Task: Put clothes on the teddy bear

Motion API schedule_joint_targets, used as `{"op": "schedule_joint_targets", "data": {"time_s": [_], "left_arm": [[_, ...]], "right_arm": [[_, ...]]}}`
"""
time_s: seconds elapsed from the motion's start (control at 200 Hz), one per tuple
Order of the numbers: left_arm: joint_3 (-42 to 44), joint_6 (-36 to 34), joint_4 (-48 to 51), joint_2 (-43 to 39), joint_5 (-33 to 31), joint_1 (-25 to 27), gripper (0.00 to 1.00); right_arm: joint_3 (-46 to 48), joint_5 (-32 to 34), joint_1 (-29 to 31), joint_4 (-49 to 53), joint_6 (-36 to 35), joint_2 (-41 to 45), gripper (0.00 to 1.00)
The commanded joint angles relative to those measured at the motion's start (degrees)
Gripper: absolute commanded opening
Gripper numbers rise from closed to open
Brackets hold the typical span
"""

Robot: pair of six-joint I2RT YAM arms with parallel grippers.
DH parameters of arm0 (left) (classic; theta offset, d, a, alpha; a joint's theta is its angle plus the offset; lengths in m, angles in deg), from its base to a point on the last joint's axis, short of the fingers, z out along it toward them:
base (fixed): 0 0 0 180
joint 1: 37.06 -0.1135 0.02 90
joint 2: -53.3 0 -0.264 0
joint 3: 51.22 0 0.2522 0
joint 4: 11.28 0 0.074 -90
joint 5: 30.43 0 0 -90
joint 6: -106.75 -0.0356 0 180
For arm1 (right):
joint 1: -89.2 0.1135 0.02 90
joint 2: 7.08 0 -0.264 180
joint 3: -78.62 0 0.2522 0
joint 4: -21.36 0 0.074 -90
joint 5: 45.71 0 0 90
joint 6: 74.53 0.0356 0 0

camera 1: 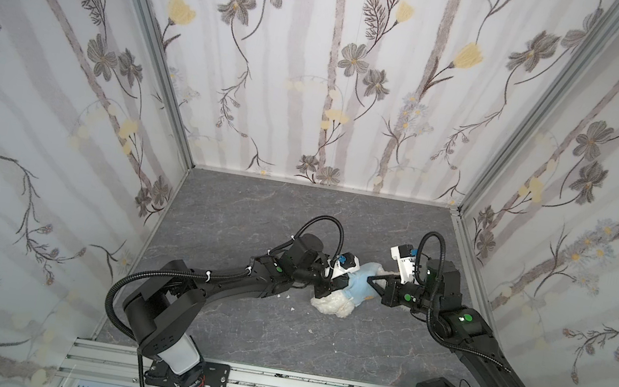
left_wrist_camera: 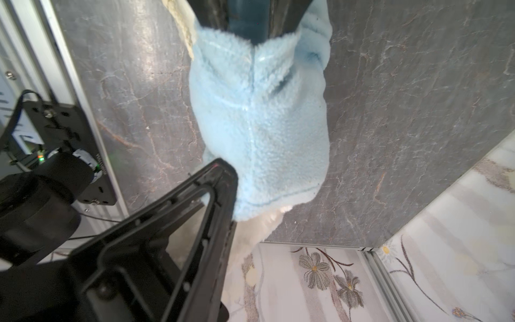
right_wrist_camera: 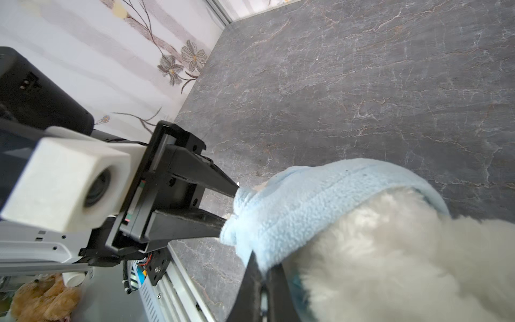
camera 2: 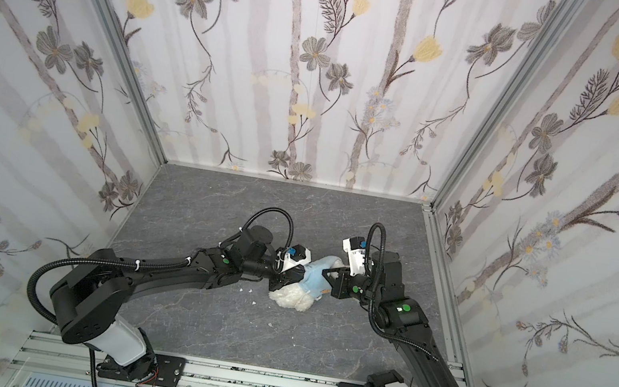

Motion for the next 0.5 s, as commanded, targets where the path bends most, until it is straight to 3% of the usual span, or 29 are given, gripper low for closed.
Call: {"op": "schedule_joint_targets", "data": {"time_s": [0.0, 0.12, 0.255, 0.495], "left_arm": [[1.22, 7.02, 0.04, -2.13, 1.41, 1.41, 0.29], [1.91, 13.12, -0.04, -3.62, 3.94, 2.08, 0.29], [4.52, 18.53, -0.04, -4.15, 4.46, 1.89, 0.3], [6.16, 24.06, -1.27, -0.66, -5.84, 0.1, 0.28]], "right_arm": [[-4.12, -0.5, 0.45, 9.56, 0.65, 1.47, 0.0], [-6.08, 0.18, 1.59, 11.14, 0.94, -0.39, 0.0], [-5.39, 0.36, 2.52, 5.36, 1.21, -9.58, 0.01], [-9.2, 2.57, 5.98, -6.97, -0.6, -30.56, 0.01]]}}
